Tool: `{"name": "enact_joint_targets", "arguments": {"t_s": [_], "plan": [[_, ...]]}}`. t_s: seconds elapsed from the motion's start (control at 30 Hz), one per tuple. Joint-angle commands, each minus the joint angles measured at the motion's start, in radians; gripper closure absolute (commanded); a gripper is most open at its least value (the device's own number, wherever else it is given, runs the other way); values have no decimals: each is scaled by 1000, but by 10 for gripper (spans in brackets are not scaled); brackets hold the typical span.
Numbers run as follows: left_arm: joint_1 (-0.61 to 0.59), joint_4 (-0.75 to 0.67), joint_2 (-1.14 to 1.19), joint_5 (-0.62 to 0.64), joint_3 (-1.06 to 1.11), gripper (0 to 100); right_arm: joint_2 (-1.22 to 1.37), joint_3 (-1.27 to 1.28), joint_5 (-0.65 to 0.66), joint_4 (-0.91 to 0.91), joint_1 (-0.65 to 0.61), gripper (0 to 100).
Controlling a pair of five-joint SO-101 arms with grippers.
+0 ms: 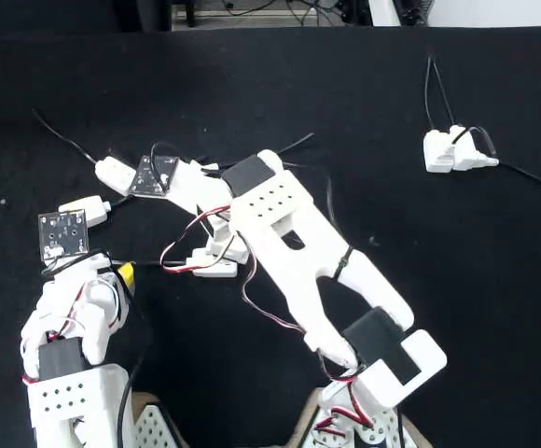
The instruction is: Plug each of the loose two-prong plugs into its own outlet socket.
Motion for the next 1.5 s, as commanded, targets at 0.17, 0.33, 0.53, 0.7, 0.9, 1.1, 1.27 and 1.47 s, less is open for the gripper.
{"name": "enact_joint_targets", "arguments": {"t_s": [0.17,0.33,0.53,0.7,0.9,1.1,1.27,1.47], "plan": [[-12,-15,-9,5,-16,766,-53,-5,-8,-3,11,988],[-12,-15,-9,5,-16,766,-51,-5,-8,-8,11,988],[-42,-20,-9,5,-18,766,-61,-5,-8,-3,51,988],[-45,-20,-9,5,-19,766,-62,8,41,29,140,988],[-42,-21,-9,5,-19,766,-114,74,66,37,166,988],[-44,-21,-9,5,-19,766,-147,82,64,28,164,988],[-47,-21,-9,5,-19,766,-67,82,61,-57,164,988],[-47,-21,-9,5,-19,766,39,73,68,-123,164,987]]}}
